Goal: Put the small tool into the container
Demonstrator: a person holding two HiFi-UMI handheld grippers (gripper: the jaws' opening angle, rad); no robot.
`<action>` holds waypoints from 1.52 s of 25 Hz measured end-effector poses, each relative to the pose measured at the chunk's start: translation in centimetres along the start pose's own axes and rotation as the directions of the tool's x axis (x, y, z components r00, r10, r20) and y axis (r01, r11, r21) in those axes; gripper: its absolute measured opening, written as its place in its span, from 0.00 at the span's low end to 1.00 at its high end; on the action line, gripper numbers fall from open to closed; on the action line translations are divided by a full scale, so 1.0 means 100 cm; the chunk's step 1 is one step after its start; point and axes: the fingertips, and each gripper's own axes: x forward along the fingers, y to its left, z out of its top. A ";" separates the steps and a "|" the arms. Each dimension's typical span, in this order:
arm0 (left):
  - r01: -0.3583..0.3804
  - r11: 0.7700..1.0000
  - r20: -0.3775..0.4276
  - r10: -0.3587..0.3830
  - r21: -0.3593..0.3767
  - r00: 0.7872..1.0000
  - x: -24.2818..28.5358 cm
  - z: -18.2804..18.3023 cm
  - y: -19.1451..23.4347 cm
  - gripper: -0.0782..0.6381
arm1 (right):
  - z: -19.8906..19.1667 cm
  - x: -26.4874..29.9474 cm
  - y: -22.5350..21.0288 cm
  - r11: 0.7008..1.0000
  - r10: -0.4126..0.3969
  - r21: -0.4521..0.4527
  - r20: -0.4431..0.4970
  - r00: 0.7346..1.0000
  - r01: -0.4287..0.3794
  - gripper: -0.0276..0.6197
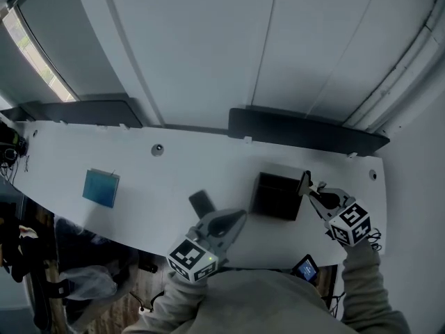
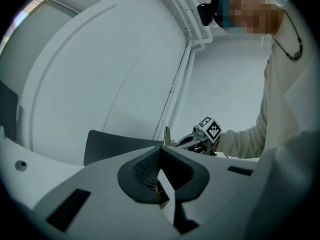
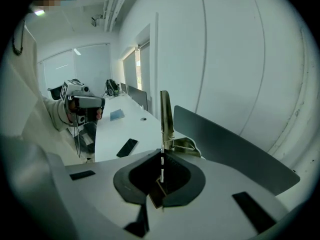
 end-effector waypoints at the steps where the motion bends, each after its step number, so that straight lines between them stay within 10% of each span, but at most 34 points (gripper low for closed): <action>1: -0.005 1.000 0.000 0.005 -0.001 1.000 -0.001 0.000 0.001 0.10 | -0.001 0.002 -0.001 1.000 0.001 -0.005 -0.008 1.000 -0.001 0.08; 38: -0.118 0.993 -0.019 0.118 -0.021 0.993 -0.022 -0.015 0.022 0.10 | -0.037 0.069 -0.035 0.997 0.066 -0.038 -0.168 0.984 -0.073 0.08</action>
